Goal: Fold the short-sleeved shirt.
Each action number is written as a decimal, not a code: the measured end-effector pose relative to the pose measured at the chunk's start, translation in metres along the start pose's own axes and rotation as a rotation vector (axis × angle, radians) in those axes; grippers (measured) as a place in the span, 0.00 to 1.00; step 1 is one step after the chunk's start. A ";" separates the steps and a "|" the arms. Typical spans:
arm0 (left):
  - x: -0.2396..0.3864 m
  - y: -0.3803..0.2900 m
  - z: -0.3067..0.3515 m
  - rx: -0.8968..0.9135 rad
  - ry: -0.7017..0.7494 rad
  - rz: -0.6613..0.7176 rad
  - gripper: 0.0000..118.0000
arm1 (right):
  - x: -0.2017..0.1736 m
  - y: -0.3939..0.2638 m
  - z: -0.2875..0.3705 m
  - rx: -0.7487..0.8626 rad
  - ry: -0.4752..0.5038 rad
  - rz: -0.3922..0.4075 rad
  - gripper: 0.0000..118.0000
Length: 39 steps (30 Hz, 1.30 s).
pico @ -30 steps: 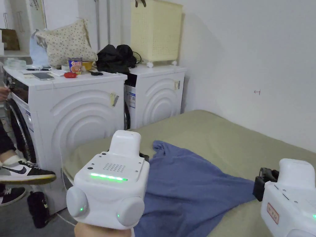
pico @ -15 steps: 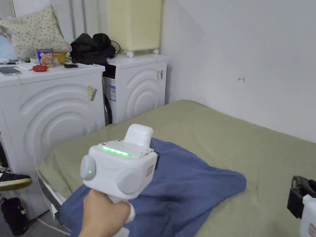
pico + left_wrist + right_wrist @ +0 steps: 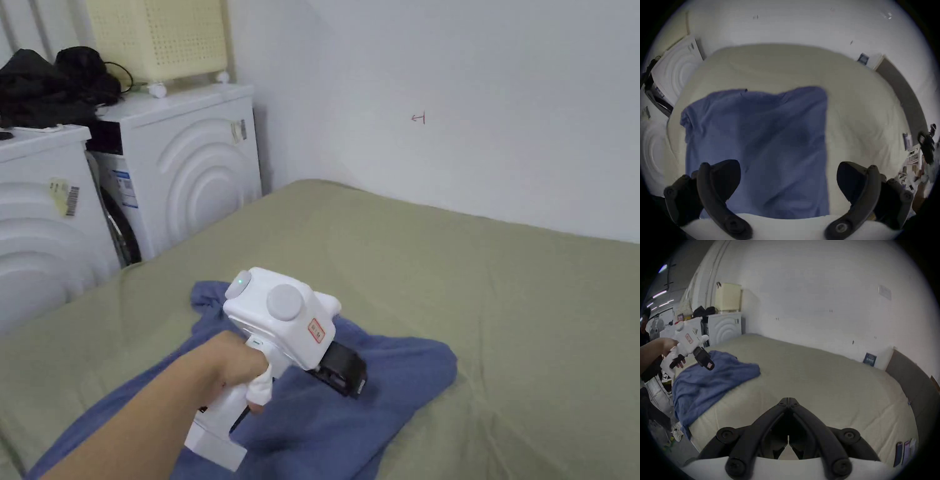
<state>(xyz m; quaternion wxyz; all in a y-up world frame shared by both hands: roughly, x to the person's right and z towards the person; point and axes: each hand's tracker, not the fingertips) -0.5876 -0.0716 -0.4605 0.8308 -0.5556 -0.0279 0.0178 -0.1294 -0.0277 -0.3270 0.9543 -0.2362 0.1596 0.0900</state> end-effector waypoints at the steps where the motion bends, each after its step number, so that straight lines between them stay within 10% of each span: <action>1: 0.000 0.002 -0.017 -0.011 0.021 0.010 1.00 | 0.003 -0.006 -0.003 -0.021 0.005 -0.008 0.00; 10: -0.004 -0.012 -0.083 0.010 0.035 0.083 0.91 | 0.021 -0.038 -0.012 -0.094 0.008 -0.050 0.00; 11: -0.005 -0.012 -0.075 0.044 0.048 0.098 0.75 | 0.021 -0.039 -0.012 -0.097 0.005 -0.054 0.00; 13: -0.009 -0.010 -0.055 0.111 0.083 0.084 0.00 | 0.021 -0.041 -0.007 -0.094 0.013 -0.067 0.00; 27: 0.060 0.038 0.041 0.216 -0.055 -0.033 0.00 | 0.037 -0.031 0.043 0.007 0.028 -0.142 0.00; 39: 0.323 0.116 0.058 0.309 -0.389 -0.403 0.00 | 0.084 -0.027 0.102 0.065 -0.086 -0.184 0.00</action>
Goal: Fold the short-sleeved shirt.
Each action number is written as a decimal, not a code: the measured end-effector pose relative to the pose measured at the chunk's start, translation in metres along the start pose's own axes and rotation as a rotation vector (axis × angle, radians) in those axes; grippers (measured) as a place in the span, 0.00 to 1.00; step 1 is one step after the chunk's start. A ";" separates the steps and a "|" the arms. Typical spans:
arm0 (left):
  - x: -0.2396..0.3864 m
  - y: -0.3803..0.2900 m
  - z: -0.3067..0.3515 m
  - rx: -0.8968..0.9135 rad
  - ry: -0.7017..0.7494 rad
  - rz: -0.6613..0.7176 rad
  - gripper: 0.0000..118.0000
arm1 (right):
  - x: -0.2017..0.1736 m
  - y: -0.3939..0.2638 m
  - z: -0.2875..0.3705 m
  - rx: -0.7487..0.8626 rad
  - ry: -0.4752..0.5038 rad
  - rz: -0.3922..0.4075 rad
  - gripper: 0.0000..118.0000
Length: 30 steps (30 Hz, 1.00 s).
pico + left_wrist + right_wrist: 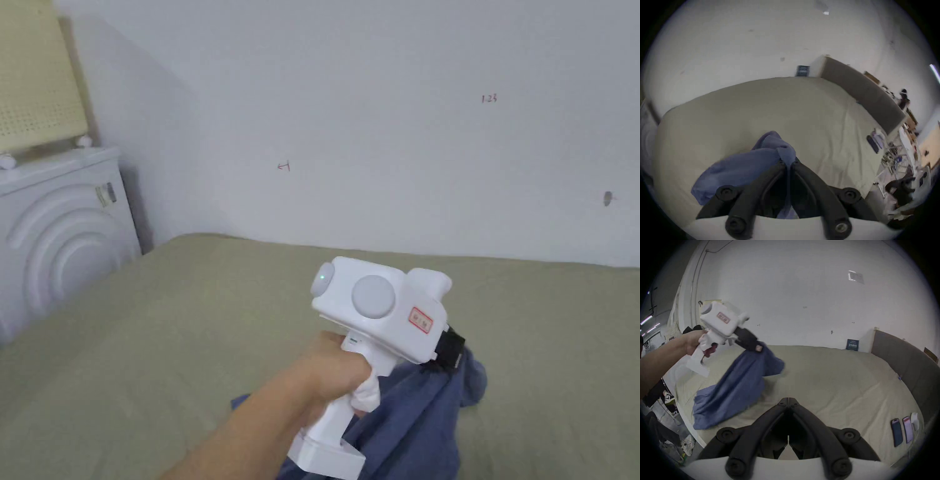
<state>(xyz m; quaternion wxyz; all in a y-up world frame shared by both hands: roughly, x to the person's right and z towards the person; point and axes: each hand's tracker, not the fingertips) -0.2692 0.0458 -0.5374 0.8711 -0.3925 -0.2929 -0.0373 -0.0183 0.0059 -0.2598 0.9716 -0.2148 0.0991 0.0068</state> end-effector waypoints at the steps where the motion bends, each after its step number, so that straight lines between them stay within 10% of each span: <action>1: 0.027 0.009 -0.013 -0.001 -0.046 -0.031 0.00 | 0.007 0.001 0.008 0.003 -0.021 -0.004 0.00; 11: 0.216 0.013 -0.129 -0.129 -0.341 -0.235 0.00 | 0.068 -0.006 0.061 0.008 -0.219 -0.037 0.00; 20: 0.263 -0.018 -0.170 -0.154 -0.333 -0.252 0.02 | 0.103 -0.016 0.084 0.004 -0.311 -0.083 0.00; 21: 0.258 -0.018 -0.168 -0.111 -0.321 -0.204 0.08 | 0.105 -0.016 0.084 0.005 -0.313 -0.085 0.00; 23: 0.245 -0.014 -0.159 -0.061 -0.404 -0.075 0.82 | 0.107 -0.016 0.085 0.005 -0.308 -0.092 0.00; 24: 0.241 -0.012 -0.153 -0.062 -0.416 -0.034 1.00 | 0.107 -0.016 0.084 0.004 -0.307 -0.094 0.00; 30: 0.197 -0.006 -0.079 0.046 -0.195 -0.073 0.95 | 0.109 -0.013 0.080 0.009 -0.299 -0.092 0.00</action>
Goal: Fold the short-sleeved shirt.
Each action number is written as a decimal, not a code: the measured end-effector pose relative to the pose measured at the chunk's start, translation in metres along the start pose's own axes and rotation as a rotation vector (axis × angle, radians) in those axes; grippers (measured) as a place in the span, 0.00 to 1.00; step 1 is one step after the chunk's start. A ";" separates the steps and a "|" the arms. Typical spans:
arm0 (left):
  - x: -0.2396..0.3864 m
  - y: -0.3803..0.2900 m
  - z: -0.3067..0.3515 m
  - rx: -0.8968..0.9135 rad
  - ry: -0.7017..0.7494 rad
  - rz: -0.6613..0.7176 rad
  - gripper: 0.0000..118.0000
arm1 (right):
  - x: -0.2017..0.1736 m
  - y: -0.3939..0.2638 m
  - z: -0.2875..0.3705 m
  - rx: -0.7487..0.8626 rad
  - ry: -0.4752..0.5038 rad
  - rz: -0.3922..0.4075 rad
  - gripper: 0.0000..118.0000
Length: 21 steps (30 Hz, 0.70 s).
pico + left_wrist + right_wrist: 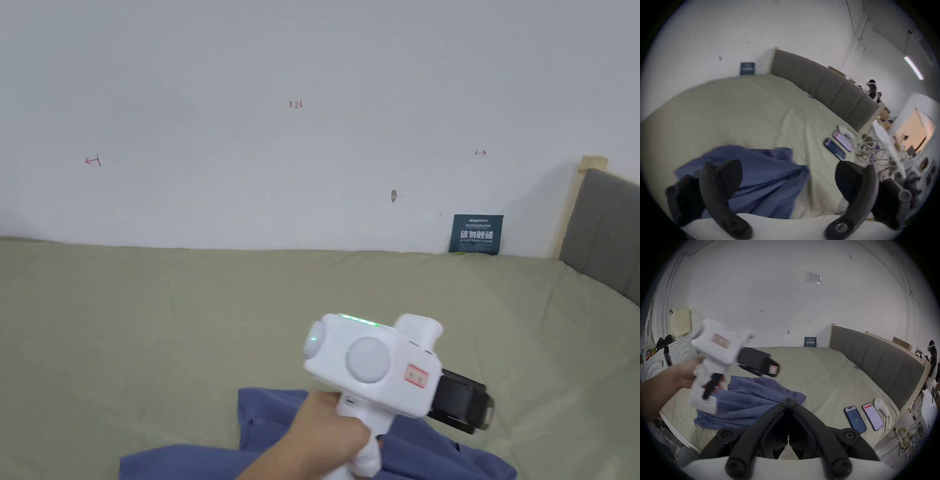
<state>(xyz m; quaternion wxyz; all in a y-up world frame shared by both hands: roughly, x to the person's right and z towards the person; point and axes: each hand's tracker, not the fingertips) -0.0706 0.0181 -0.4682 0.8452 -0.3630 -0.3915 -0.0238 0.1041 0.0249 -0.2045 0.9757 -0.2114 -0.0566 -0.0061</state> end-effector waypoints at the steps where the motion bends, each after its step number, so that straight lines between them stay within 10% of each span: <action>1: -0.009 -0.006 0.023 0.041 0.019 0.014 0.83 | 0.001 0.002 -0.003 0.004 0.002 -0.003 0.00; 3: -0.019 -0.024 0.068 0.106 0.131 0.037 0.49 | 0.003 0.006 -0.009 0.011 0.010 -0.005 0.00; 4: -0.023 -0.036 0.093 0.148 0.223 0.032 0.10 | 0.002 0.008 -0.013 0.017 0.011 0.000 0.00; 5: -0.026 -0.051 0.116 0.197 0.335 0.020 0.00 | 0.000 0.012 -0.016 0.027 0.016 0.006 0.00; 21: -0.034 -0.222 0.281 0.353 0.778 0.370 0.00 | -0.032 0.010 -0.050 0.005 0.068 0.032 0.00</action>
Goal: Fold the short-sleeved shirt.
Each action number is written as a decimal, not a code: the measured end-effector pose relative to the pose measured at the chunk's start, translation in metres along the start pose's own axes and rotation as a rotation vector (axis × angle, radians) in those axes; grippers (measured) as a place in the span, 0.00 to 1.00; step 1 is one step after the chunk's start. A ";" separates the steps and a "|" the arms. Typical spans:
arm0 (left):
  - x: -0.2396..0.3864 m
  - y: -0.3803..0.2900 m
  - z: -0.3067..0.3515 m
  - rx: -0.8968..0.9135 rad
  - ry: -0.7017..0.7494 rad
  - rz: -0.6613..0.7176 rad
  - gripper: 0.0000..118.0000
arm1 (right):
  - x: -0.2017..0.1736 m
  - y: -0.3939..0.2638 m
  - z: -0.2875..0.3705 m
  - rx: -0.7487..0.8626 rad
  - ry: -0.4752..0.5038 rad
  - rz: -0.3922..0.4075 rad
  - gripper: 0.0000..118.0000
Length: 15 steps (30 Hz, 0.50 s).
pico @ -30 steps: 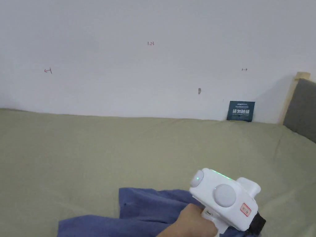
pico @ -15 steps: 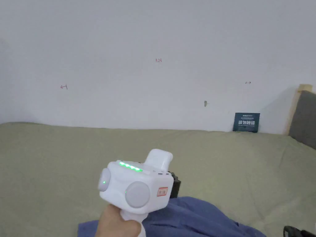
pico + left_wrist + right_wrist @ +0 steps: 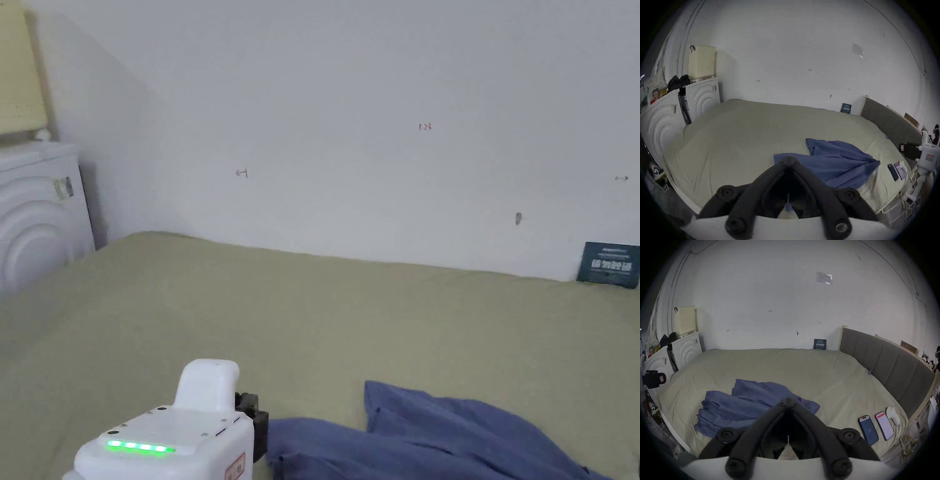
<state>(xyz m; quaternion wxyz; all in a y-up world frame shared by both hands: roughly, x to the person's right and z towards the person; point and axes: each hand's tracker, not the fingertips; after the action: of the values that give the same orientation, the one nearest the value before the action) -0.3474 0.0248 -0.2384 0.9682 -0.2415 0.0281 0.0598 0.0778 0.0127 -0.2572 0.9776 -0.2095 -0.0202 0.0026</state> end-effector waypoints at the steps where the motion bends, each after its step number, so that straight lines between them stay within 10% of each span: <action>1: 0.000 0.001 -0.002 0.000 0.008 0.001 0.00 | -0.001 -0.001 -0.001 -0.009 0.000 0.003 0.00; 9: -0.003 0.019 -0.060 -0.009 0.003 0.017 0.01 | 0.004 -0.003 -0.004 -0.026 0.004 -0.007 0.00; 11: -0.008 0.028 -0.093 -0.027 -0.009 0.029 0.40 | 0.008 -0.003 -0.005 -0.029 -0.006 -0.010 0.00; 13: -0.014 0.033 -0.131 -0.110 -0.067 0.057 1.00 | 0.013 -0.003 -0.008 -0.043 -0.013 -0.006 0.00; 15: -0.016 0.036 -0.172 -0.214 -0.120 0.010 1.00 | 0.018 -0.005 -0.012 -0.057 -0.022 -0.008 0.00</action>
<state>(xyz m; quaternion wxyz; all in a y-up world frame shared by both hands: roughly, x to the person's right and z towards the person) -0.3728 -0.0262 -0.4054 0.9365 -0.3393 -0.0354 0.0815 0.0961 0.0037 -0.2653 0.9710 -0.2370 -0.0317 0.0005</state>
